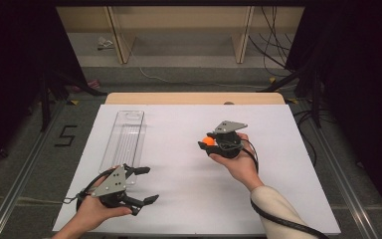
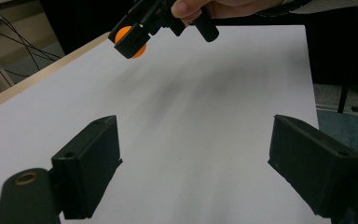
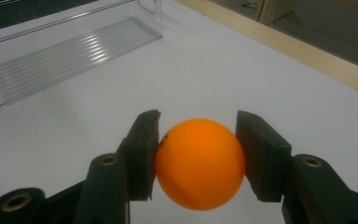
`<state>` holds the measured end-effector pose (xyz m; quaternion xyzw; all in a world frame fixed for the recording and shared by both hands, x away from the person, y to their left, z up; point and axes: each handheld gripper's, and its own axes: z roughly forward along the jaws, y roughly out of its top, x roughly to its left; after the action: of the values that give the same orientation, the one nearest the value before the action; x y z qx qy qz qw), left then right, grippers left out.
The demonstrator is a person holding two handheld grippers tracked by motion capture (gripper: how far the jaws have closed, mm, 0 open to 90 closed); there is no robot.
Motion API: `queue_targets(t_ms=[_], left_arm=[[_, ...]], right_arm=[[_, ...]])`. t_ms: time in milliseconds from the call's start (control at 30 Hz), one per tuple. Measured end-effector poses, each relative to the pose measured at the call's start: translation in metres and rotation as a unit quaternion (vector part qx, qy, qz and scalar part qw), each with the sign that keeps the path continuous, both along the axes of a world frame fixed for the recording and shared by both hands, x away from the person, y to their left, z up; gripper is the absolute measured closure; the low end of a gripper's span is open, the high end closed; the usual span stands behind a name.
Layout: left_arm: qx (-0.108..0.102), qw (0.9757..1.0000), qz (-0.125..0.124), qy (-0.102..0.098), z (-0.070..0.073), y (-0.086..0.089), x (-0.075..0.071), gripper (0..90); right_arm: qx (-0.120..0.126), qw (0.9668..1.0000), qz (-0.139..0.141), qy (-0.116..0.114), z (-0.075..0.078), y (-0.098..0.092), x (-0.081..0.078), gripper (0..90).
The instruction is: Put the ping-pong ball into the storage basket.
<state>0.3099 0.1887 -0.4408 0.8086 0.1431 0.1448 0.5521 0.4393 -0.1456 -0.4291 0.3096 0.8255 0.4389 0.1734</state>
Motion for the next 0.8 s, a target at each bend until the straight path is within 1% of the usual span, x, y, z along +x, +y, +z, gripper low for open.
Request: queue_targets(t_ms=[800], left_arm=[[0.000, 1.0000, -0.001, 0.000, 0.000, 0.000, 0.000, 16.0]], right_arm=[[-0.001, 0.9999, 0.014, 0.002, 0.000, 0.018, 0.000, 51.4]])
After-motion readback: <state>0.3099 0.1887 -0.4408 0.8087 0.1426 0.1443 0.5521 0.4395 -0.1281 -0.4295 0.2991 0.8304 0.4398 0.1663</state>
